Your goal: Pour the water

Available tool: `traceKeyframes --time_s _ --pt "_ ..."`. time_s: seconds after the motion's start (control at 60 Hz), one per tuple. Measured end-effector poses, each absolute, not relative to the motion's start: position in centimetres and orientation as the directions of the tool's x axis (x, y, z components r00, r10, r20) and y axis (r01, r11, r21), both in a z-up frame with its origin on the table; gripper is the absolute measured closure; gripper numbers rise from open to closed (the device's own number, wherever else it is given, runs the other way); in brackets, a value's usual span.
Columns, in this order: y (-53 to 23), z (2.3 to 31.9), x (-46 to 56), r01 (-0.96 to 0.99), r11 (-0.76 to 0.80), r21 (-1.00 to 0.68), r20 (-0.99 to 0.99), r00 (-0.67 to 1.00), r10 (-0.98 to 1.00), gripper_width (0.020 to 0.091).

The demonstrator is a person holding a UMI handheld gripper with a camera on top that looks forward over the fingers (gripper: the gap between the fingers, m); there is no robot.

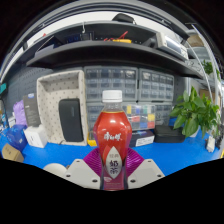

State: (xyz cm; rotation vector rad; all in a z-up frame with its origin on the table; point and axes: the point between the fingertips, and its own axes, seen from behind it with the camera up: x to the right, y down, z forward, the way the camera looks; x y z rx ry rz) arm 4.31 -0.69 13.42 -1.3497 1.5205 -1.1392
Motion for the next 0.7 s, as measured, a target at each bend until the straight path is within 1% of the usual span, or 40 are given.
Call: traceKeyframes --time_s 0.167,0.2,0.217,0.233,0.25,0.35,0.4,0.417,0.433,0.45,0.483,0.5,0.583,0.6,0.617,0.633,0.65,0.7 --pt "-2.2 8.5 3.9 -0.322 0.04 -0.946 -0.01 -0.095 -0.995 0.0829" --pt "-2.1 8.9 4.1 -0.278 0.042 -0.96 -0.018 -0.088 -0.996 0.0818" --pt "-2.0 8.7 4.1 -0.273 0.049 -0.961 -0.027 -0.086 -0.996 0.0831" --pt "-2.0 8.6 4.0 -0.269 0.056 -0.962 -0.035 -0.083 -0.996 0.0815" --pt "-2.1 8.7 3.9 -0.259 0.058 -0.964 -0.037 -0.085 -0.996 0.0816" --pt "-2.1 8.8 3.5 -0.249 0.048 -0.967 -0.031 -0.073 -0.997 0.0817" --pt "-2.1 8.9 3.4 -0.246 0.048 -0.968 -0.03 -0.074 -0.997 0.0803" --pt "-2.1 8.9 3.4 -0.246 0.048 -0.968 -0.03 -0.074 -0.997 0.0725" --pt "-2.1 8.7 3.6 -0.239 0.046 -0.97 -0.029 -0.075 -0.997 0.0769" --pt "-2.1 8.7 3.5 -0.241 0.047 -0.969 -0.03 -0.075 -0.997 0.0745" --pt "-2.1 8.8 3.4 -0.243 0.048 -0.969 -0.03 -0.076 -0.997 0.0733" --pt "-2.1 8.8 3.3 -0.244 0.046 -0.969 -0.028 -0.077 -0.997 0.0706" --pt "-2.0 8.6 3.1 -0.26 0.066 -0.963 -0.045 -0.086 -0.995 0.0636" --pt "-2.0 8.3 3.1 -0.27 0.075 -0.96 -0.053 -0.09 -0.995 0.0615" --pt "-2.0 8.0 3.0 -0.284 0.082 -0.955 -0.057 -0.094 -0.994 0.0562" --pt "-2.1 7.7 2.8 -0.296 0.087 -0.951 -0.059 -0.1 -0.993 0.0574" --pt "-2.1 7.4 2.6 -0.307 0.088 -0.947 -0.059 -0.105 -0.993 0.0502" --pt "-2.2 6.6 1.7 -0.337 0.083 -0.938 -0.046 -0.117 -0.992 0.0358"
